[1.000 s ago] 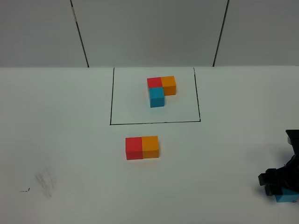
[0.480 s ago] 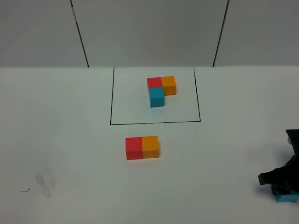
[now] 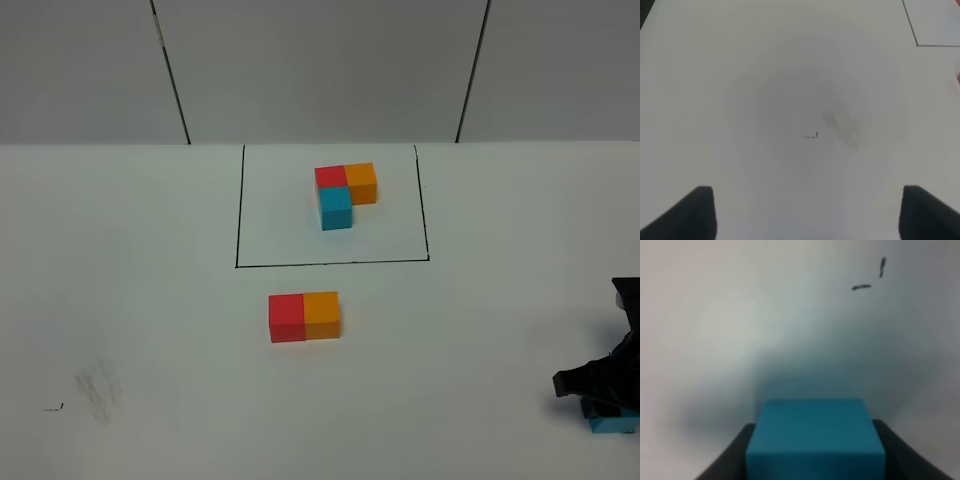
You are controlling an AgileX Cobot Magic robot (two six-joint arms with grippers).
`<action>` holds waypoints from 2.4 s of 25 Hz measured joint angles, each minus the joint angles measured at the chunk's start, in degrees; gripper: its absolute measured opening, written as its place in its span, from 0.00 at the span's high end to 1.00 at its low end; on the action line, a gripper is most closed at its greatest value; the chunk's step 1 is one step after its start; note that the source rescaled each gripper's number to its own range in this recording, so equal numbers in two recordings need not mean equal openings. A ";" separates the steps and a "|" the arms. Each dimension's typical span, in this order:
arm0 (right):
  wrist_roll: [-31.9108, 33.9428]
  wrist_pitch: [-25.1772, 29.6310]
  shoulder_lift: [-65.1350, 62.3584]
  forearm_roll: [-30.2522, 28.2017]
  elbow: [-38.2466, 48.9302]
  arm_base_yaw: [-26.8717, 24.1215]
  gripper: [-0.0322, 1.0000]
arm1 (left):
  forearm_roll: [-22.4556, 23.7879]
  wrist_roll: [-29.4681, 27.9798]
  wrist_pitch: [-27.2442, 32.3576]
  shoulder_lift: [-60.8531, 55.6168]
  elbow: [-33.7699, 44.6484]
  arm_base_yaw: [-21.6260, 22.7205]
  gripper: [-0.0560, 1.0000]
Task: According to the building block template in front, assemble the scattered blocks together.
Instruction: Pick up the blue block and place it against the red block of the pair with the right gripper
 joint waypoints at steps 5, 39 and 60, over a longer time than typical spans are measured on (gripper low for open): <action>0.00 0.00 0.00 0.00 0.00 0.00 0.97 | 0.00 0.00 0.00 0.00 0.00 0.00 0.14; 27.90 12.28 -17.96 -1.27 -6.41 28.82 0.97 | 0.00 -0.06 0.00 0.00 0.00 0.00 0.14; 40.49 20.04 -1.07 -11.07 -22.05 47.77 0.97 | 0.00 -0.01 0.00 0.00 0.00 0.00 0.14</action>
